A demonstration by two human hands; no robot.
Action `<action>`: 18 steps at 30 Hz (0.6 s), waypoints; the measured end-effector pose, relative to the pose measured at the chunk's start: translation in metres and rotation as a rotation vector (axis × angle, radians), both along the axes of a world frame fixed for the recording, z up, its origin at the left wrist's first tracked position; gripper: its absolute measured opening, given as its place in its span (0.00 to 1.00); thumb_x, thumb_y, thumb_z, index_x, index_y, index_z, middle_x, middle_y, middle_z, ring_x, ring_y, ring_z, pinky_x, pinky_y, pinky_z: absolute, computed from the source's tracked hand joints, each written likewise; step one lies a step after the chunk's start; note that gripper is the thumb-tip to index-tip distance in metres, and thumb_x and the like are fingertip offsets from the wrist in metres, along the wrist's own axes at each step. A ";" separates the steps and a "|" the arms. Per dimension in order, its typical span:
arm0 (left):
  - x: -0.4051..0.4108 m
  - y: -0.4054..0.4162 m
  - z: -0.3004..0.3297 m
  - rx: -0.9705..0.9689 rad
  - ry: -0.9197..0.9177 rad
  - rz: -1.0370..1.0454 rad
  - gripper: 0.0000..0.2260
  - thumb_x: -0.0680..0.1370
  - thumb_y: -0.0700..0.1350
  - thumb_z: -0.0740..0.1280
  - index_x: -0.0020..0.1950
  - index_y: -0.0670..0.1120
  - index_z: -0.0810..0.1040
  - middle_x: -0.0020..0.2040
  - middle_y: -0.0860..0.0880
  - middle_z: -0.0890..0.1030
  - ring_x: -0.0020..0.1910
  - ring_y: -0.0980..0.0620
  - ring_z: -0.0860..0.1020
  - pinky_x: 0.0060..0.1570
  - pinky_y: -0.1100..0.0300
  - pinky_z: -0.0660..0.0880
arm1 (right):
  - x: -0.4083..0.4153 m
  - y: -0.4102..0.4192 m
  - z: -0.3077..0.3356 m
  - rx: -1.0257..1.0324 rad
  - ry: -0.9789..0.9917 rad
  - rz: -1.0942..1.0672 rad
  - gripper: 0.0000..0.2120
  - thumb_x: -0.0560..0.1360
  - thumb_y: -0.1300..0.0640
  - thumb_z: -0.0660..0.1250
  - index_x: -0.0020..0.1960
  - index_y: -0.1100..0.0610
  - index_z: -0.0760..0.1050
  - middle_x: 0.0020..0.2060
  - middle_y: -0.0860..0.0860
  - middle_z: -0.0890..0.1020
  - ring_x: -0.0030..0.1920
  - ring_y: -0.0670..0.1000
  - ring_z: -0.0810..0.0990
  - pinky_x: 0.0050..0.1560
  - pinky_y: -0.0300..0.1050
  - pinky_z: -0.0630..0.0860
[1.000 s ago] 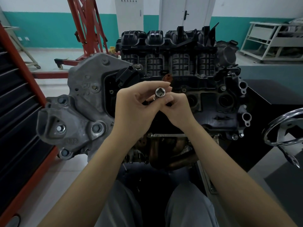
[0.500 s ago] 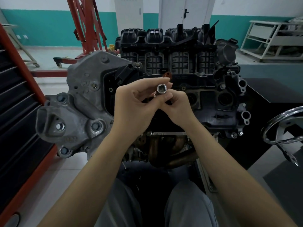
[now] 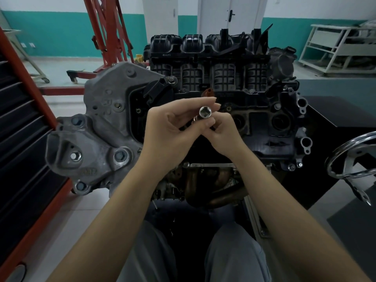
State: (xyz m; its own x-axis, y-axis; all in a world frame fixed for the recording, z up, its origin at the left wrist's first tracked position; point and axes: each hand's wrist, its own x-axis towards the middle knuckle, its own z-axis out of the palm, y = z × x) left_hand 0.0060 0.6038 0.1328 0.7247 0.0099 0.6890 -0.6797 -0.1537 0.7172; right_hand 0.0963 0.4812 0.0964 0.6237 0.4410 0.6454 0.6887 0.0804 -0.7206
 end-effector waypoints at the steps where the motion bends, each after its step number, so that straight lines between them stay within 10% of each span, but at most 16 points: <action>1: 0.000 0.000 0.000 0.009 0.014 -0.036 0.16 0.73 0.28 0.70 0.60 0.37 0.78 0.51 0.41 0.83 0.54 0.48 0.82 0.57 0.54 0.78 | 0.002 -0.001 -0.001 -0.007 0.007 -0.012 0.16 0.74 0.68 0.67 0.45 0.45 0.76 0.39 0.31 0.81 0.43 0.34 0.80 0.45 0.28 0.73; 18: 0.003 -0.002 -0.003 0.064 -0.031 0.027 0.19 0.72 0.31 0.72 0.61 0.40 0.76 0.52 0.43 0.83 0.55 0.49 0.82 0.57 0.51 0.78 | 0.007 0.001 -0.007 0.037 0.001 -0.072 0.17 0.71 0.71 0.69 0.44 0.48 0.79 0.38 0.39 0.83 0.43 0.39 0.82 0.46 0.33 0.75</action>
State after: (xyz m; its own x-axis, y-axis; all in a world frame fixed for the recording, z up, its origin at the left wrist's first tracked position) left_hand 0.0087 0.6023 0.1300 0.7029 -0.0158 0.7111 -0.6965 -0.2175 0.6837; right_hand 0.1032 0.4821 0.0894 0.6537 0.3708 0.6597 0.6928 0.0575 -0.7188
